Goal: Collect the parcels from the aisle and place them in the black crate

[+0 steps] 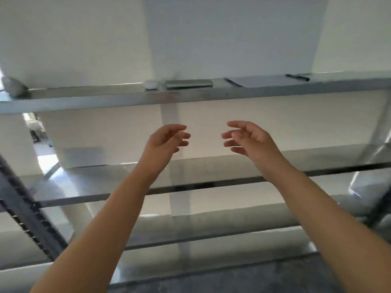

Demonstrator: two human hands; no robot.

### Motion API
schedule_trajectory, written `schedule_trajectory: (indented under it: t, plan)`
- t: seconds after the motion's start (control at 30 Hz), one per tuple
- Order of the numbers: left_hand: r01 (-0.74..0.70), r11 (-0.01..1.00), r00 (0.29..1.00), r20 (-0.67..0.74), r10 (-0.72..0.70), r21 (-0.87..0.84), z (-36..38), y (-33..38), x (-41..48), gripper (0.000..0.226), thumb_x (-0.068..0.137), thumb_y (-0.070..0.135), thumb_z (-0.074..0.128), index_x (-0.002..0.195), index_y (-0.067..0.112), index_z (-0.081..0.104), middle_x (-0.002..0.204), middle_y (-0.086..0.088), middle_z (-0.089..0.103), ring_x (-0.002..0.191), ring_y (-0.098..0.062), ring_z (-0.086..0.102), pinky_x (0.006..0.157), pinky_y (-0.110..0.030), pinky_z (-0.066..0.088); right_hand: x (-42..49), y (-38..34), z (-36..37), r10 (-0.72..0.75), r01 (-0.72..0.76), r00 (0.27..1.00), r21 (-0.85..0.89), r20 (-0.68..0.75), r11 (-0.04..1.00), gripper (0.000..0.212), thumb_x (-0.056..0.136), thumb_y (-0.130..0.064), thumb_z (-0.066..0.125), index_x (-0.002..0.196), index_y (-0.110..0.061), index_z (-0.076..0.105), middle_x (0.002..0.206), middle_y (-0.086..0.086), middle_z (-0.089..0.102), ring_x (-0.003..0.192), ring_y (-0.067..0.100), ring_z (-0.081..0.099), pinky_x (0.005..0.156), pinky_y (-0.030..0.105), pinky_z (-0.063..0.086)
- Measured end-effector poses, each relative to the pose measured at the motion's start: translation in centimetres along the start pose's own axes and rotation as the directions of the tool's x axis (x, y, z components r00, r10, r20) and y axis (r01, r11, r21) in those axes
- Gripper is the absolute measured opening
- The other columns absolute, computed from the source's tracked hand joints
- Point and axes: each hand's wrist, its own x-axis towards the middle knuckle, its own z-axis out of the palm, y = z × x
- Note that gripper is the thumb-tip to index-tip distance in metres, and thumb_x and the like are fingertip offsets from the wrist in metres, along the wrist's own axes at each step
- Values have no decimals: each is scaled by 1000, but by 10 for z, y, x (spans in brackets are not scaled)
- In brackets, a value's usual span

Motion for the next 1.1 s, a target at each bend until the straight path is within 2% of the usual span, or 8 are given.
schedule_trajectory:
  t: [0.1,0.27,0.47,0.63,0.73,0.87,1.0,1.1]
  plan:
    - [-23,998,996,89,28,-54,91,13,12,19,96,16,49,101,27,63,96,7,71,88,-10,69,80,-25,49,-20,6,-86,17,-21,994,-37,-108,999,23,96,-12,47,107,-28,60,94,-8,71,85,6,69,83,22,55]
    - [-68,990,976,196,91,-123,223,31,17,19,97,13,48,104,23,62,95,6,71,86,-9,69,83,-26,52,-57,20,-208,42,-63,966,-75,-255,995,23,96,-13,48,111,-26,59,97,-7,71,89,9,68,84,23,55]
    - [-59,981,948,296,113,-183,331,44,19,20,97,11,46,104,22,62,93,4,70,85,-10,69,83,-26,54,-79,36,-303,61,-100,921,-82,-385,992,23,95,-11,49,105,-28,60,92,-7,71,82,7,68,80,22,53]
    - [-51,983,884,450,127,-178,407,47,42,20,97,13,46,104,23,63,96,4,71,88,-11,69,84,-24,53,-91,48,-365,64,-134,856,-101,-513,986,22,95,-12,49,108,-27,59,92,-9,70,83,3,68,80,19,55]
    - [-35,980,824,549,138,-195,461,44,56,20,97,14,46,105,22,62,96,4,70,88,-10,68,83,-24,52,-102,63,-405,78,-175,778,-95,-623,980,21,95,-13,50,107,-26,60,94,-7,70,83,4,68,81,21,54]
    - [9,974,702,696,154,-225,539,44,68,19,98,16,47,107,20,62,96,5,70,90,-10,68,80,-20,53,-119,77,-459,90,-240,638,-87,-765,967,20,95,-11,50,104,-26,60,89,-8,70,82,8,67,79,24,51]
    - [42,964,545,815,197,-262,622,47,69,20,98,14,46,112,14,61,93,6,69,79,-2,67,80,-19,52,-147,85,-503,89,-313,471,-72,-878,947,19,95,-10,49,104,-23,60,88,-8,69,77,2,66,78,22,53]
    - [63,957,396,887,238,-285,683,45,55,19,98,13,46,111,14,60,93,4,68,81,-5,66,82,-23,51,-183,95,-526,101,-365,313,-22,-945,931,19,96,-11,48,110,-19,58,91,-6,69,80,3,66,79,20,53]
